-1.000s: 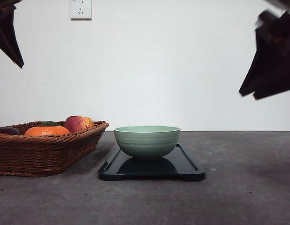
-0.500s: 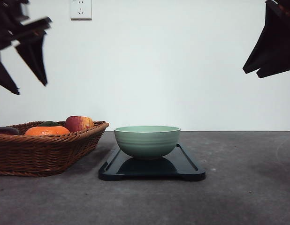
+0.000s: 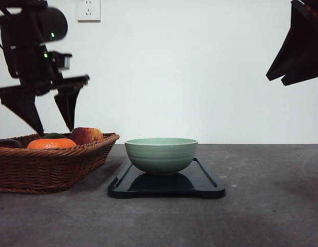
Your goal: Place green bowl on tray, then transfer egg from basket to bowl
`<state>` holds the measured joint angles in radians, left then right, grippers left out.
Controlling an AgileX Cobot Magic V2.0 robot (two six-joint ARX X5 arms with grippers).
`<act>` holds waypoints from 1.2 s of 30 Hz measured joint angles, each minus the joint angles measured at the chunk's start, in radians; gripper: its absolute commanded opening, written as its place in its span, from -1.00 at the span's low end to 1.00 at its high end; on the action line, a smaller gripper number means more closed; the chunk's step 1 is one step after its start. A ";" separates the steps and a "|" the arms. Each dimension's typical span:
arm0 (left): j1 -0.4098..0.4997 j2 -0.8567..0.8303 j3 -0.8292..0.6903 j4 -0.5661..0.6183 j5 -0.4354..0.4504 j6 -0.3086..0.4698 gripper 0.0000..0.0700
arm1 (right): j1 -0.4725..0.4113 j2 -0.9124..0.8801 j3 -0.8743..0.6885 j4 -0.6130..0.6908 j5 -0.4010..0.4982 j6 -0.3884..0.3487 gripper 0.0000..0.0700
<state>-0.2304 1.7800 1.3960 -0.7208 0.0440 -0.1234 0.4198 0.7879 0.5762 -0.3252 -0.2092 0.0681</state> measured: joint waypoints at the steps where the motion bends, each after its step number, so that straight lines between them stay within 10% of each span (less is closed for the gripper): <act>1: 0.000 0.010 0.000 0.002 -0.003 0.000 0.24 | 0.000 0.000 0.000 0.000 0.000 0.000 -0.39; 36: -0.001 0.125 0.000 0.051 -0.012 0.000 0.08 | 0.000 0.000 0.000 0.031 0.002 0.000 -0.39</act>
<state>-0.2314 1.9049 1.3964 -0.6694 0.0319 -0.1234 0.4198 0.7879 0.5762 -0.2941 -0.2070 0.0681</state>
